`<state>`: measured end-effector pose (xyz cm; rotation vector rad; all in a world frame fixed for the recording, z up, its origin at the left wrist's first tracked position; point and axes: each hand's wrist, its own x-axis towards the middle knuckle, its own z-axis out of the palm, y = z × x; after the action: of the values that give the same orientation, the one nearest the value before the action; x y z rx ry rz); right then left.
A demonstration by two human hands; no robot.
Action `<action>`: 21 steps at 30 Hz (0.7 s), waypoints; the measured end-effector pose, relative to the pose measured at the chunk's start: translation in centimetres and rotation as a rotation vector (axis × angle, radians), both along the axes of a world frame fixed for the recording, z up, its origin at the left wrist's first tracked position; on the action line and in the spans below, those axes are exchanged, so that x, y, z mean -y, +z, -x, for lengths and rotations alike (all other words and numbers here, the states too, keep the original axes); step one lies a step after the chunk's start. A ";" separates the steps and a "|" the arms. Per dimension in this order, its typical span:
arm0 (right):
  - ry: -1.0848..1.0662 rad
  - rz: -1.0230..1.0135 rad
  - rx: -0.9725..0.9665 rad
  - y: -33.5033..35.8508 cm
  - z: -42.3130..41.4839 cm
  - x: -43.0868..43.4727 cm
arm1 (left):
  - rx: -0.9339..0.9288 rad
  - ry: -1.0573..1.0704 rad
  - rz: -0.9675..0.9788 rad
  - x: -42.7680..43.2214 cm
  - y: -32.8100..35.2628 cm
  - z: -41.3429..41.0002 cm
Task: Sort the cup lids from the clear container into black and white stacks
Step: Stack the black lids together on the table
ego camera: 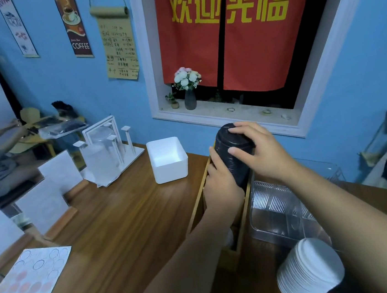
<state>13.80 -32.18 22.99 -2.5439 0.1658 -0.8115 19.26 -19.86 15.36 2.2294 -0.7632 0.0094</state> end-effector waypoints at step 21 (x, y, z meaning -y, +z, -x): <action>-0.064 0.065 -0.218 -3.5 -0.1 -0.8 | -0.058 0.003 0.076 -0.5 -0.4 -0.4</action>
<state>13.95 -31.42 19.53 -2.6972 0.2955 -0.5693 19.69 -19.39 14.98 2.1489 -0.7165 -0.0248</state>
